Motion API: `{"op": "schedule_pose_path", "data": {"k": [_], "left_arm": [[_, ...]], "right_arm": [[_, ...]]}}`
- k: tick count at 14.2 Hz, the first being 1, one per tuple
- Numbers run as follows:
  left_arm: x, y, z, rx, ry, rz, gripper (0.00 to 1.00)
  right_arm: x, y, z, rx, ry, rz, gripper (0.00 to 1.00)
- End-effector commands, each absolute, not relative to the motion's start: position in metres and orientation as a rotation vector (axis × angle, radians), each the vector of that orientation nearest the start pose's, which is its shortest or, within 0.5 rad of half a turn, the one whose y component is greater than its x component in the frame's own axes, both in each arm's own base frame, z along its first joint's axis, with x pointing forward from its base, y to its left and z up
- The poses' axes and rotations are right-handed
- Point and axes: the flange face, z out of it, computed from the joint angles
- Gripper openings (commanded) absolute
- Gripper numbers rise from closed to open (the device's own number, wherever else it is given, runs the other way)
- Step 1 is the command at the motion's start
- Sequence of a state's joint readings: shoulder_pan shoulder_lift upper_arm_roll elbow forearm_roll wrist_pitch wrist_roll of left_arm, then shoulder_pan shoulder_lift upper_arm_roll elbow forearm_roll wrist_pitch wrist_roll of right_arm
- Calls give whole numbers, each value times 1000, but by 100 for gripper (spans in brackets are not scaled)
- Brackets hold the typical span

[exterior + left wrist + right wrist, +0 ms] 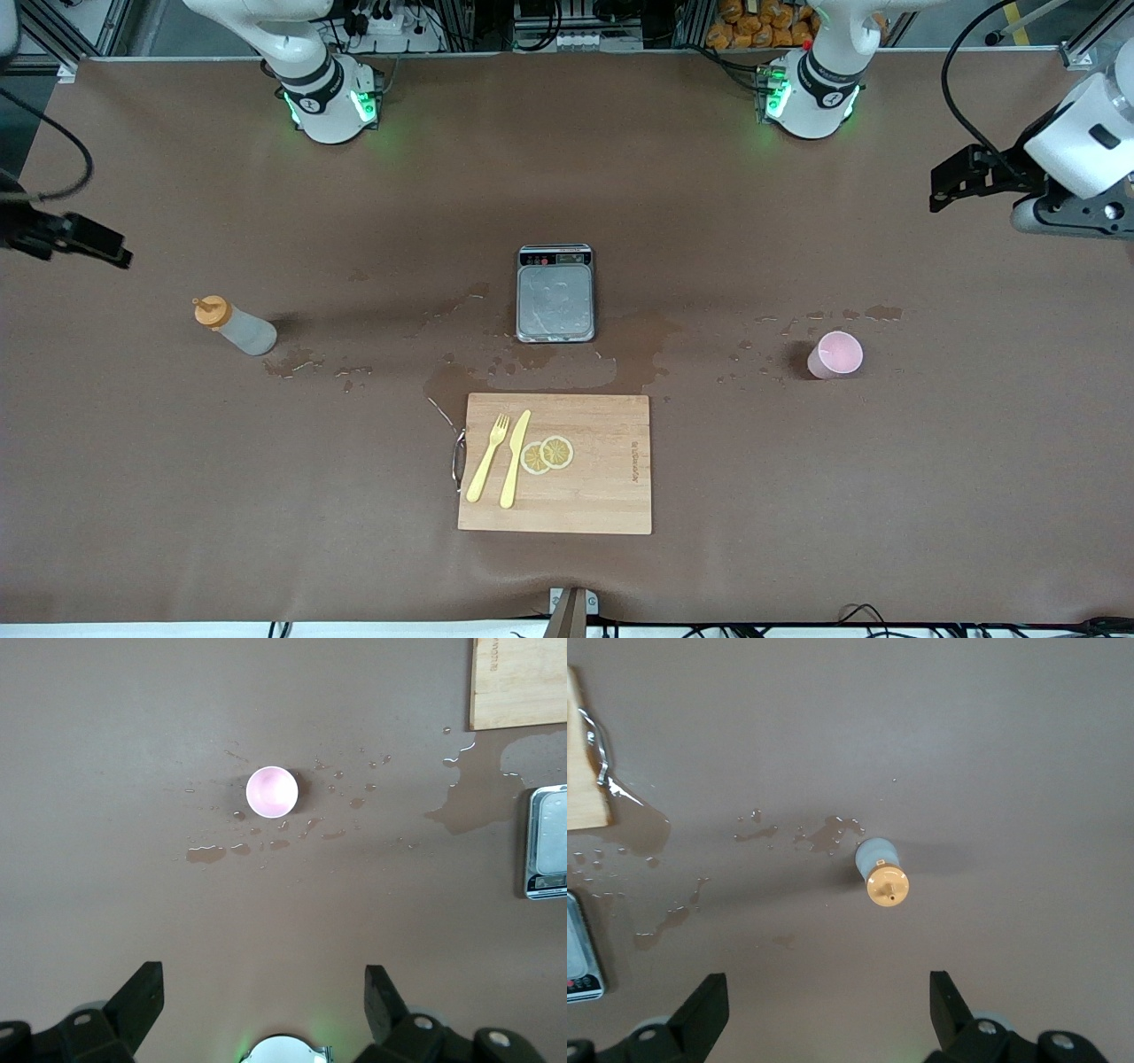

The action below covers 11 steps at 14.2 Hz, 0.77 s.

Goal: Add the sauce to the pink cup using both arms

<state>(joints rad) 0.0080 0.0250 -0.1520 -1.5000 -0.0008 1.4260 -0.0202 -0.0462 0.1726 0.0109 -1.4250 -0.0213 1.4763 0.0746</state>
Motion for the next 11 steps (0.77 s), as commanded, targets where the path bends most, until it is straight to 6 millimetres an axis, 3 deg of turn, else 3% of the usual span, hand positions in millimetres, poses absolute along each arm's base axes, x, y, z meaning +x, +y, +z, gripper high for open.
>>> {"op": "schedule_pose_path", "data": {"k": [1,2,4,6,8,11], "left_arm": [[541,-81,614,-3141,202,173,100],[541,-83,608,-3140,206,185,100],[545,-85,593,-3173,202,170,100],[548,-85,582,-3178,197,168,100],[552,-83,569,-3175,194,204,100],[567,-82,532,-3170,190,217,100]], "right_arm": [[626,1,540,-3201,85,278,100],[634,10,528,-3248,46,274,100],[638,20,527,-3315,-6,240,100],[645,16,502,-3303,2,302,100],[644,10,497,-3298,22,331,100],[642,-7,497,-3290,69,355,100]]}}
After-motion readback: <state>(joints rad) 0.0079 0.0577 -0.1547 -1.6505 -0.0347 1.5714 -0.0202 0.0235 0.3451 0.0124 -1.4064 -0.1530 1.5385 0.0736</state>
